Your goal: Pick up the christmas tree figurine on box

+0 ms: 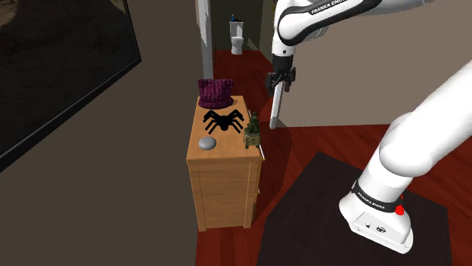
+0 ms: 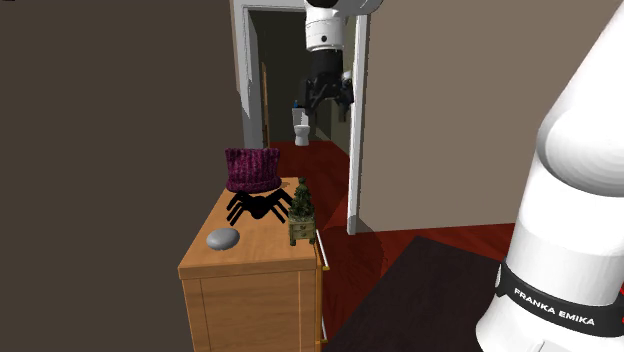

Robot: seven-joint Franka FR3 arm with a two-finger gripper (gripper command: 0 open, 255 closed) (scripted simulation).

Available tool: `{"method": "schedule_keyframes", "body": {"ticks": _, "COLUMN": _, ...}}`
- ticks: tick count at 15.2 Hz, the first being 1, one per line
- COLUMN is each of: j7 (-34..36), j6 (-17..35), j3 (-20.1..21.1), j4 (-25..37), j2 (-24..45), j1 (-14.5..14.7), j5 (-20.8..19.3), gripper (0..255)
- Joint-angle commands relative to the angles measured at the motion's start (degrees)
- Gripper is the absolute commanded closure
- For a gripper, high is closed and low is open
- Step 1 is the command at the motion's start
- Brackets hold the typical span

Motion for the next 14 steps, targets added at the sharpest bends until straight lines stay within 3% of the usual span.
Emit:
{"method": "schedule_keyframes", "body": {"ticks": 1, "j7": 0.1, "j6": 2.8, "j3": -0.7, "j4": 2.1, "j2": 4.7, "j1": -0.4, "j5": 0.3, "gripper": 0}}
{"method": "schedule_keyframes", "body": {"ticks": 14, "j7": -0.1, "j6": 13.7, "j3": -3.4, "j4": 19.2, "j2": 32.1, "j1": -3.5, "j5": 5.4, "gripper": 0}}
